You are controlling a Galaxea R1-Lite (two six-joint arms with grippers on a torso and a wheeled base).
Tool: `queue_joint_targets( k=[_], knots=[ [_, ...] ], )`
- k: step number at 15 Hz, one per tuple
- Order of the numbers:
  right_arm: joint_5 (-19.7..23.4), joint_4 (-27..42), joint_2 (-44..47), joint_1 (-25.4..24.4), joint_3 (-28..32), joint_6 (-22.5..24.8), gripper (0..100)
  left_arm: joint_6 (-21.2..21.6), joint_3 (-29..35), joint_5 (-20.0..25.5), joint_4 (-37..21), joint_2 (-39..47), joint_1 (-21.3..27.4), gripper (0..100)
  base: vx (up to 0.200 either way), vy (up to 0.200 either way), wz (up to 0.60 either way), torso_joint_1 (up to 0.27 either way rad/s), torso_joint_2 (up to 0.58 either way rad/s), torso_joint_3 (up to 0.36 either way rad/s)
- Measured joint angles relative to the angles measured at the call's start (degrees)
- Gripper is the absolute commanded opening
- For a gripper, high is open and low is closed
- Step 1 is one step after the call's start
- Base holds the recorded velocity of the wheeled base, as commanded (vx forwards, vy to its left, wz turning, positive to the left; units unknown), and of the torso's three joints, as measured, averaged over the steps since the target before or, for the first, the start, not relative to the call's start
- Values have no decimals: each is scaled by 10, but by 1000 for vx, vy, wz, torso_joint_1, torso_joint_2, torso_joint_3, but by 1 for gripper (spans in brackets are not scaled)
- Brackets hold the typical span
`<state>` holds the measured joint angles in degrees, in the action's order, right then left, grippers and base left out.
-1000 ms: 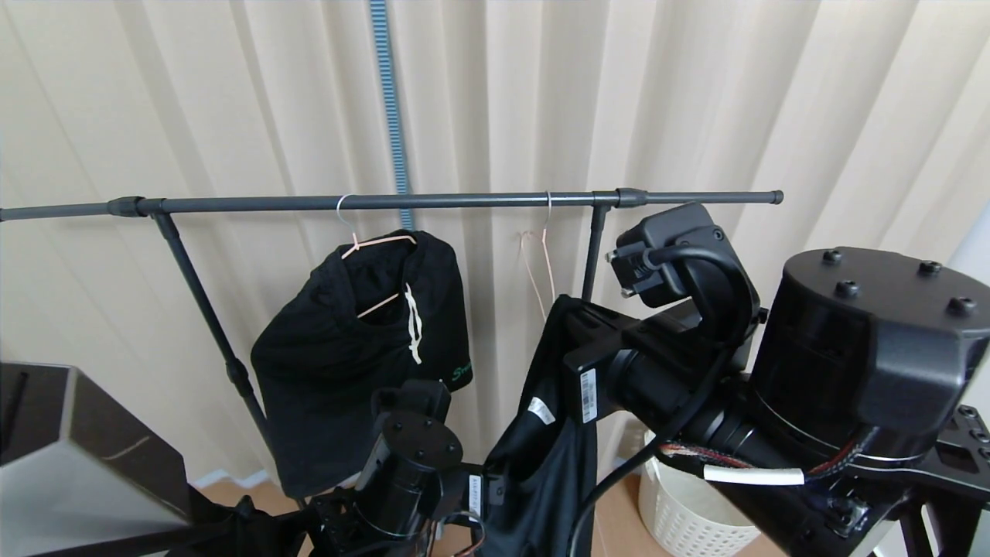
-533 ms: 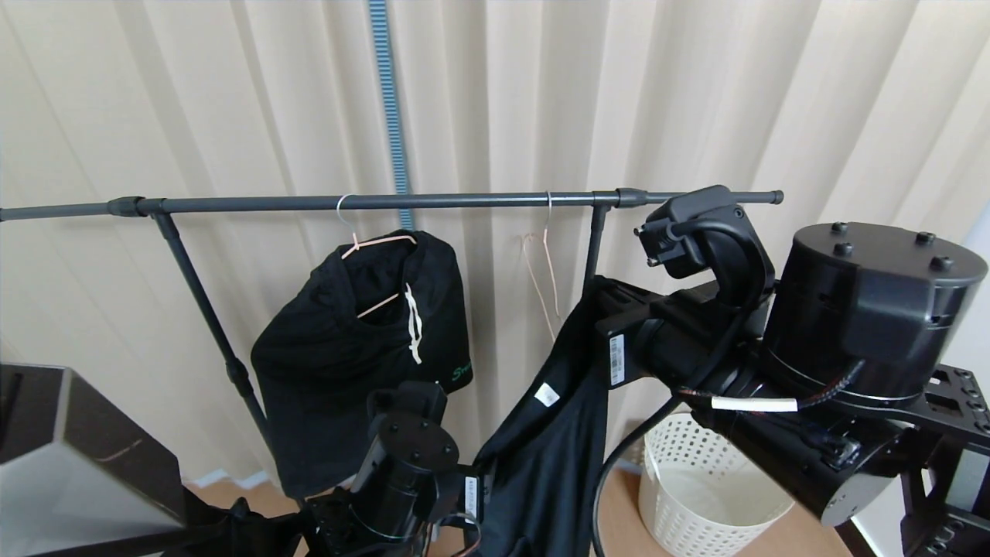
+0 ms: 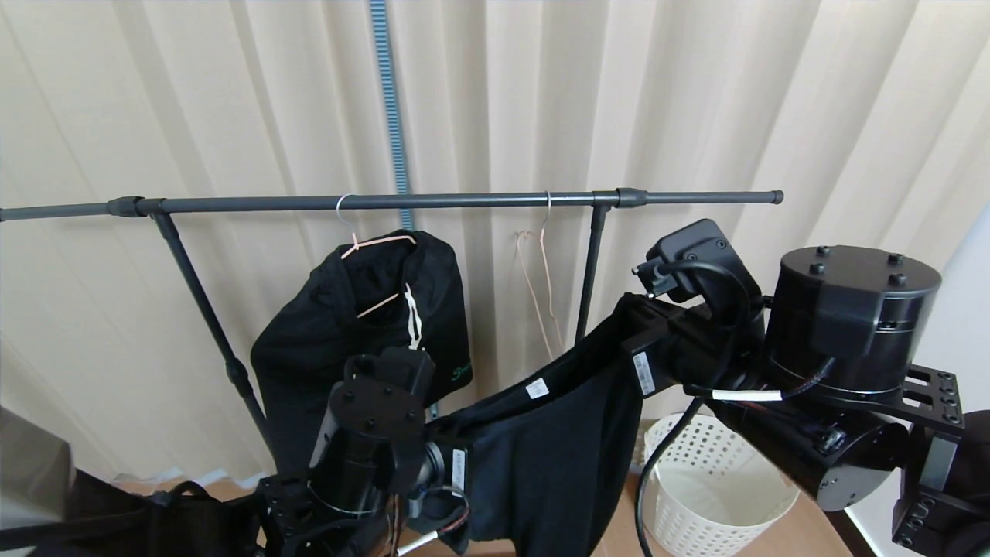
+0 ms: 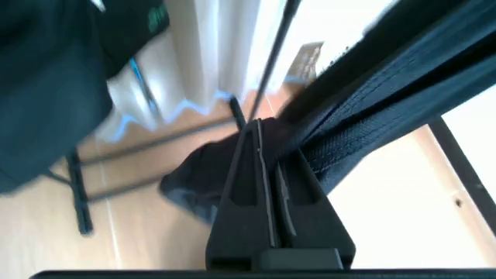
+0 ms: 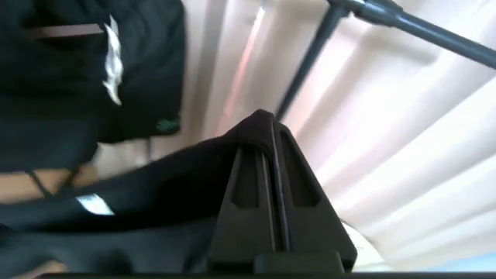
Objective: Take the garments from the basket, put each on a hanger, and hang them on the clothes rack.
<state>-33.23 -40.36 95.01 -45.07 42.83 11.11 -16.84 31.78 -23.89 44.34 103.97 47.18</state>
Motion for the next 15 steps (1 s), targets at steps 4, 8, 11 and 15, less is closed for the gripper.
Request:
queue_joint_targets(
  k=[4,8,11,15],
  knots=[
    [0,0,7,16,-33,53,0,33,113,7,-244,-56,-37,0,0,0,0,0,0,0],
    [-10,5,6,19,-49,74,0,21,230,115,-437,-92,-45,0,0,0,0,0,0,0],
    [-12,32,-21,11,-69,103,0,19,253,172,-450,-105,-53,0,0,0,0,0,0,0],
    [-6,233,-101,-63,-74,118,0,36,320,252,-453,-96,-87,0,0,0,0,0,0,0]
  ],
)
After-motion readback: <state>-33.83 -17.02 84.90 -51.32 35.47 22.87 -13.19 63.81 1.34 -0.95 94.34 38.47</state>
